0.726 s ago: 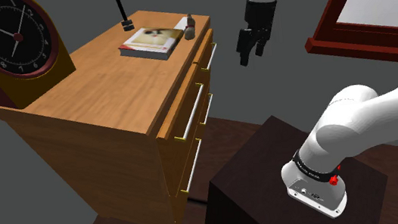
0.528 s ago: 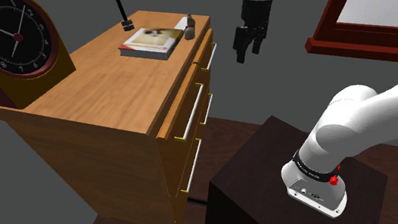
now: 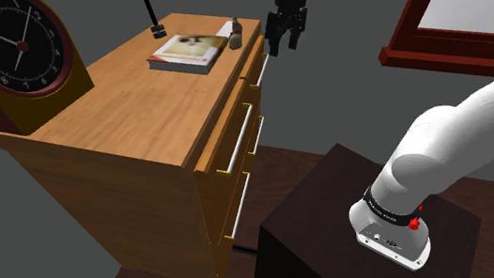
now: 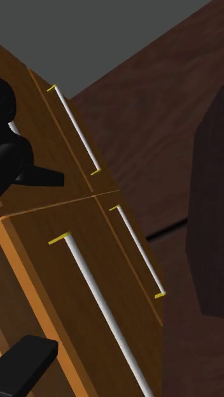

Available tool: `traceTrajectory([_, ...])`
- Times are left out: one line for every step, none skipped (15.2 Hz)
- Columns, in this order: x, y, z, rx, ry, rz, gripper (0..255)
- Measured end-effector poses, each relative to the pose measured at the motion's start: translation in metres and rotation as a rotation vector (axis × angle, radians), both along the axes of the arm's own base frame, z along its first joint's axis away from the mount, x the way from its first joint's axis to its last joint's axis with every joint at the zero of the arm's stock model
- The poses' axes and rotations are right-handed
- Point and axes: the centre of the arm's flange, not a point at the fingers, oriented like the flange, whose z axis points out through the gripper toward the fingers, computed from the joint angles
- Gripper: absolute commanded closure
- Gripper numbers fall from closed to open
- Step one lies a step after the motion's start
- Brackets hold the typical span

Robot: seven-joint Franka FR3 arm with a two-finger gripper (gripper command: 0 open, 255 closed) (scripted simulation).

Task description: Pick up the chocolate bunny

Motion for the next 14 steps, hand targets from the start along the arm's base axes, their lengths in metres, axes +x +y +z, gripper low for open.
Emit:
traceTrajectory([0.012, -0.005, 0.001, 0.007, -0.003, 0.0, 0])
traceTrajectory([0.022, -0.01, 0.006, 0.014, -0.006, 0.0, 0])
traceTrajectory([0.036, -0.017, 0.007, 0.021, -0.01, 0.0, 0])
traceTrajectory([0.049, -0.021, 0.007, 0.028, -0.013, 0.0, 0])
traceTrajectory([0.061, -0.025, 0.01, 0.035, -0.015, 0.0, 0])
traceTrajectory([0.074, -0.03, 0.011, 0.042, -0.019, 0.0, 0])
traceTrajectory([0.087, -0.035, 0.011, 0.049, -0.022, 0.0, 0])
traceTrajectory([0.097, -0.039, 0.01, 0.056, -0.024, 0.0, 0])
traceTrajectory([0.109, -0.043, 0.012, 0.063, -0.027, 0.0, 0])
traceTrajectory([0.121, -0.046, 0.016, 0.07, -0.03, 0.0, 0])
traceTrajectory([0.133, -0.053, 0.018, 0.078, -0.033, 0.0, 0])
traceTrajectory([0.146, -0.06, 0.02, 0.084, -0.036, 0.0, 0])
traceTrajectory([0.159, -0.063, 0.021, 0.091, -0.039, 0.0, 0])
traceTrajectory([0.171, -0.066, 0.022, 0.098, -0.042, 0.0, 0])
